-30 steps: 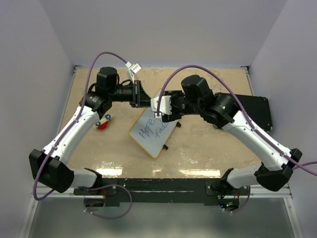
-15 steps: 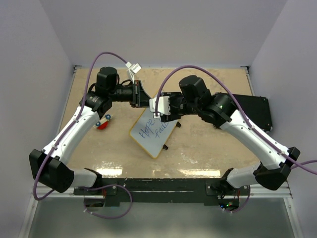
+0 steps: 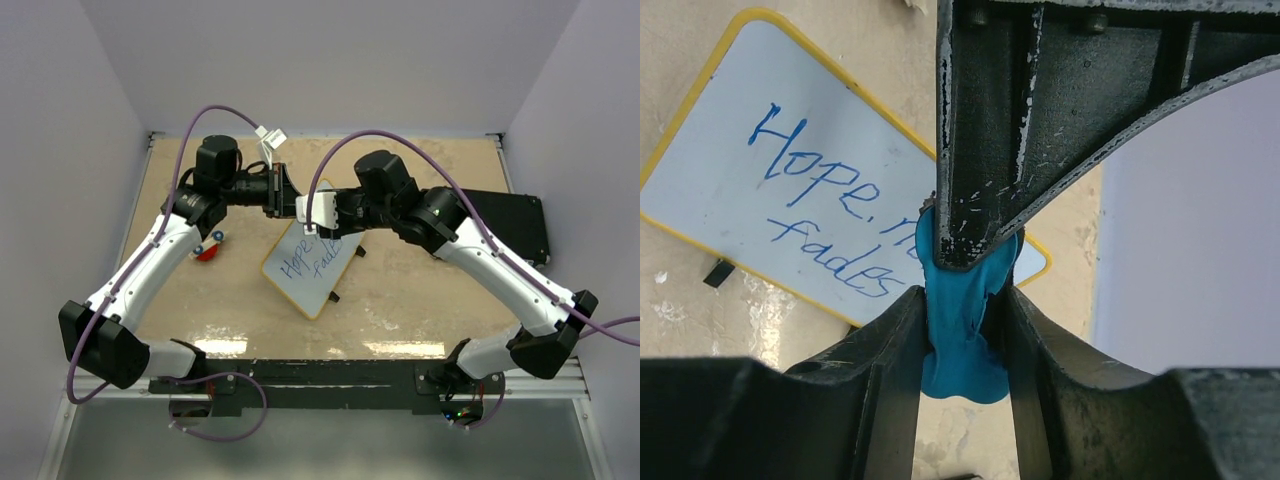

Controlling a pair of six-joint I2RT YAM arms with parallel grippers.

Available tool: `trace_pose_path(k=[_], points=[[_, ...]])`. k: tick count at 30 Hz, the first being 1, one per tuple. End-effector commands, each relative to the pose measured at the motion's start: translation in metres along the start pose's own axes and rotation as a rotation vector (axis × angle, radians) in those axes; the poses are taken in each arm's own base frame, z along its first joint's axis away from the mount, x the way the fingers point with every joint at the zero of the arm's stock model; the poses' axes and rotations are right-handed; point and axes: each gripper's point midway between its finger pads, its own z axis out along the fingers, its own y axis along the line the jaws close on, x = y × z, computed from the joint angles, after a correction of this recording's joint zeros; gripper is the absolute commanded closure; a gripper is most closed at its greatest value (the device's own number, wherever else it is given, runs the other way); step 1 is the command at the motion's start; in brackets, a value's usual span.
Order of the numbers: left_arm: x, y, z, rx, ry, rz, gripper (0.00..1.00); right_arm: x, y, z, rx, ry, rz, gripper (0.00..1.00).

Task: Erase the whiteboard

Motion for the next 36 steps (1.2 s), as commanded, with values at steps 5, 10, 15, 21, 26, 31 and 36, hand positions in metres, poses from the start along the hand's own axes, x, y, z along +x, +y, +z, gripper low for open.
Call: trace_pose_path(k=[5, 10, 15, 21, 26, 31, 36], points=[[-0.005, -0.019, -0.003, 0.056, -0.009, 0.036, 1.0, -0.014, -0.007, 0.0, 0.019, -0.039, -0.005, 0.67], [-0.006, -0.019, -0.003, 0.058, -0.012, 0.038, 1.0, -0.015, -0.008, 0.002, 0.016, -0.039, -0.007, 0.83], [-0.016, -0.016, -0.01, 0.054, -0.046, 0.068, 0.32, -0.012, -0.001, 0.003, 0.001, -0.037, 0.022, 1.0], [-0.054, 0.003, -0.054, 0.093, -0.121, 0.152, 0.0, -0.005, 0.002, -0.009, 0.012, -0.07, 0.136, 1.0], [-0.098, 0.043, -0.094, -0.027, -0.164, 0.407, 0.0, 0.013, -0.004, -0.02, 0.009, -0.081, 0.296, 1.0], [-0.075, 0.078, -0.094, -0.16, 0.005, 0.553, 0.0, 0.064, 0.002, -0.035, 0.02, -0.041, 0.488, 1.0], [-0.063, 0.091, -0.095, -0.202, -0.004, 0.629, 0.0, 0.098, 0.05, -0.026, -0.012, 0.005, 0.531, 1.0]])
